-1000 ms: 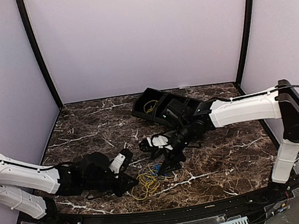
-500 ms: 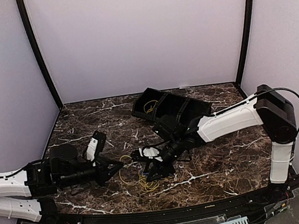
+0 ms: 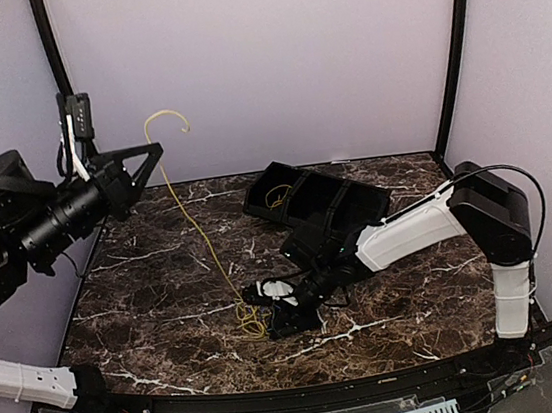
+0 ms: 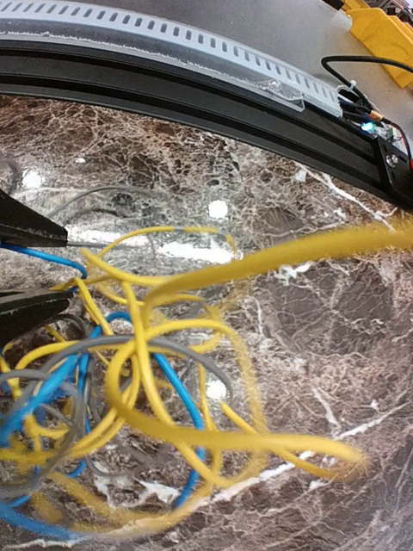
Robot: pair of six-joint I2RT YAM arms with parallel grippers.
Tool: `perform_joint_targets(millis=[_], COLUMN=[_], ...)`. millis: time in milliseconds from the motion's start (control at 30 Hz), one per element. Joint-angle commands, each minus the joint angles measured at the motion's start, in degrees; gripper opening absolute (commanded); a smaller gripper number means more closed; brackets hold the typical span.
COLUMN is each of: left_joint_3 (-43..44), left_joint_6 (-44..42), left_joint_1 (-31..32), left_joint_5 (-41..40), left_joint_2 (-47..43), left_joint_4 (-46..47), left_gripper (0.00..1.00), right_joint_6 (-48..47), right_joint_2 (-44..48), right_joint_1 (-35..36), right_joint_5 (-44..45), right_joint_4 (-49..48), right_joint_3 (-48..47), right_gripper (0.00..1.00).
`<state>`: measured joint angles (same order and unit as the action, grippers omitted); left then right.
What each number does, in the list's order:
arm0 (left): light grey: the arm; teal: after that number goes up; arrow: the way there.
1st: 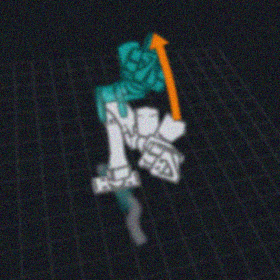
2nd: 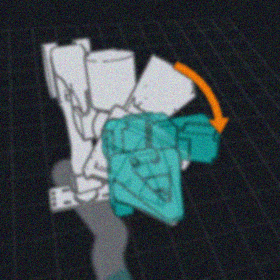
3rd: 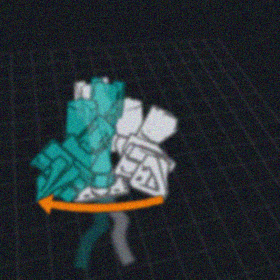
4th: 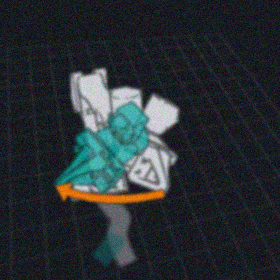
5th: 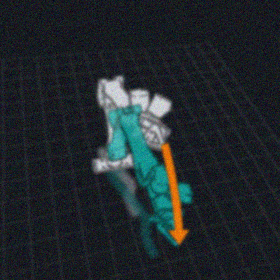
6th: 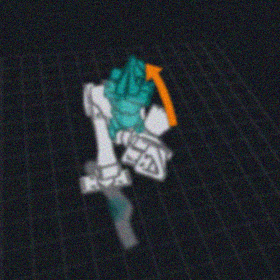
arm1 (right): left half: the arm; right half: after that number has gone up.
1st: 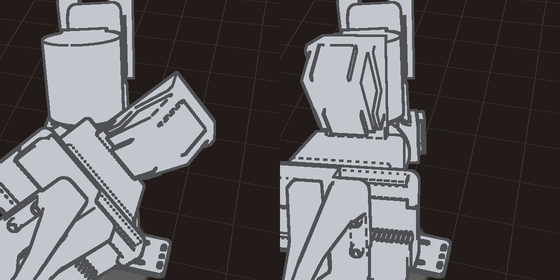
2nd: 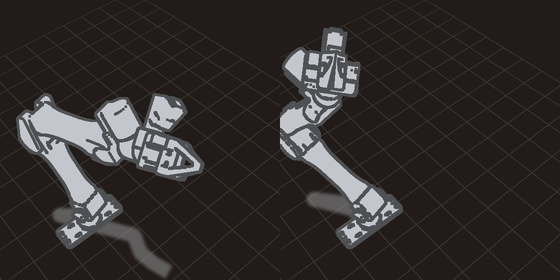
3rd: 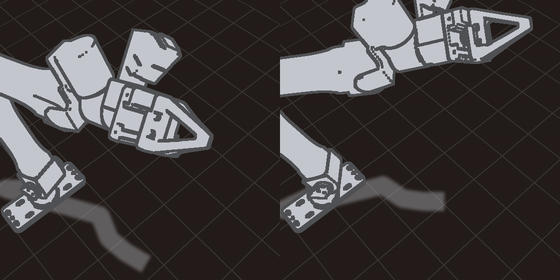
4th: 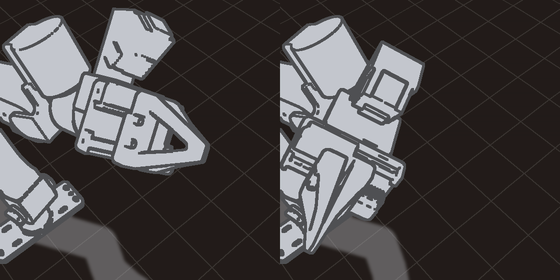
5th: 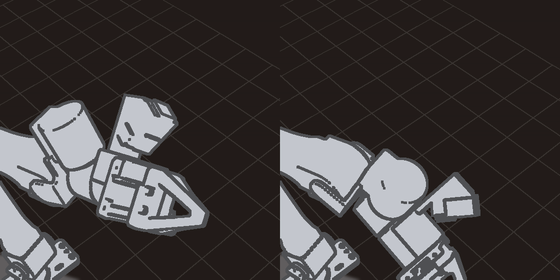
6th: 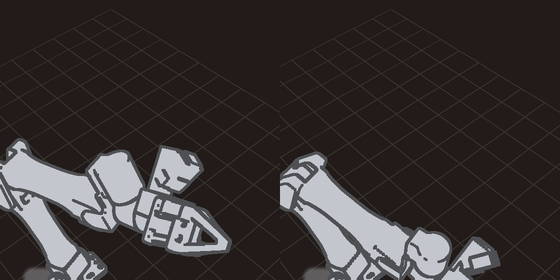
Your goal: Untangle the cables
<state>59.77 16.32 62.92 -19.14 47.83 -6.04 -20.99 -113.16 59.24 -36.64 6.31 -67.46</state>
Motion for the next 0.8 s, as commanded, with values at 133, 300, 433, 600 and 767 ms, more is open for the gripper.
perform_joint_targets(millis=[133,300,433,600,767], left_joint_3=[26.8,40.4,39.5,31.4,23.2], left_joint_6=[-16.3,-19.6,-19.0,-20.4,-19.6], left_joint_1=[0.2,0.2,0.2,0.2,0.2], left_joint_5=[-0.9,0.7,1.6,-2.7,-8.2], left_joint_2=[14.7,20.0,19.5,15.6,12.4], left_joint_4=[5.1,5.9,9.5,11.4,9.5], left_gripper=[0.0,0.0,0.0,0.0,0.0], right_joint_6=[0.1,-0.4,-0.7,-2.0,-4.2], right_joint_2=[-2.3,-3.3,-3.9,-3.8,-0.9], right_joint_1=[0.3,0.3,0.3,0.3,0.2], right_joint_5=[1.2,1.4,1.3,0.6,0.9], right_joint_4=[0.1,0.8,1.4,2.7,8.6], right_joint_3=[-0.5,-1.0,-1.2,-1.7,-3.4], right_gripper=[0.16,0.15,0.15,0.15,0.27])
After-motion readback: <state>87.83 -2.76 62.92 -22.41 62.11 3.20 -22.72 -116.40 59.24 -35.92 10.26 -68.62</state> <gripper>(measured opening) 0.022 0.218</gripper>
